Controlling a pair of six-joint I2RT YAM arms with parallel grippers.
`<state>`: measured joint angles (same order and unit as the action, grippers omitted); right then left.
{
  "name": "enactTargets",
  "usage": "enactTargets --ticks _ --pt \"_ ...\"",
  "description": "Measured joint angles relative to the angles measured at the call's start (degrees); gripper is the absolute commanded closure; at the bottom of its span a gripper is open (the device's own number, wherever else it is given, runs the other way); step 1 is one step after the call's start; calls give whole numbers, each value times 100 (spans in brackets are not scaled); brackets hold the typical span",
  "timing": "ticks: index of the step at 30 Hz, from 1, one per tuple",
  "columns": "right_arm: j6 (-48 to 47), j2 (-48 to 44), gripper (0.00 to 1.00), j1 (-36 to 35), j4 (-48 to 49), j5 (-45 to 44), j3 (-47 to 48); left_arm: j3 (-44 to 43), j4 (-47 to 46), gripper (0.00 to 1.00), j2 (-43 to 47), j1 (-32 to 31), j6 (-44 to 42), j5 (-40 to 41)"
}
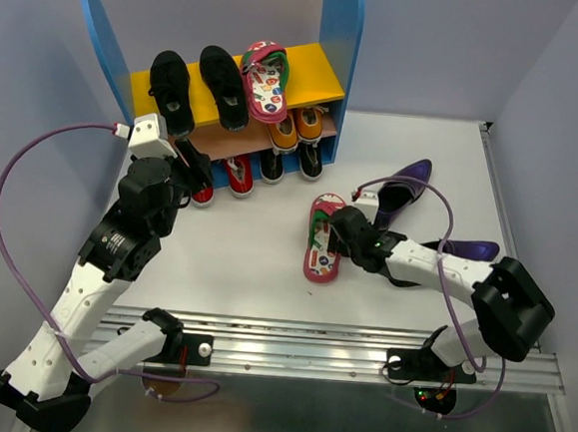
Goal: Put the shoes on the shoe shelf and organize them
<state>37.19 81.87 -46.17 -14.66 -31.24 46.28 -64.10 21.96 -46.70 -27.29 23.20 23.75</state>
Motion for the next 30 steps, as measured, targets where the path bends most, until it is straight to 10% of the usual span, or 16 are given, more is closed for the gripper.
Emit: enactTargets --ticks 6,19,30 --pt "221 684 99 -39 442 15 197 0 2 34 0 0 4 -33" --pt "-688 -476 99 -2 -682 350 579 0 13 34 26 0 -35 149" --pt "-1698 -824 99 -4 -2225 857 3049 2 -33 35 448 0 26 807"
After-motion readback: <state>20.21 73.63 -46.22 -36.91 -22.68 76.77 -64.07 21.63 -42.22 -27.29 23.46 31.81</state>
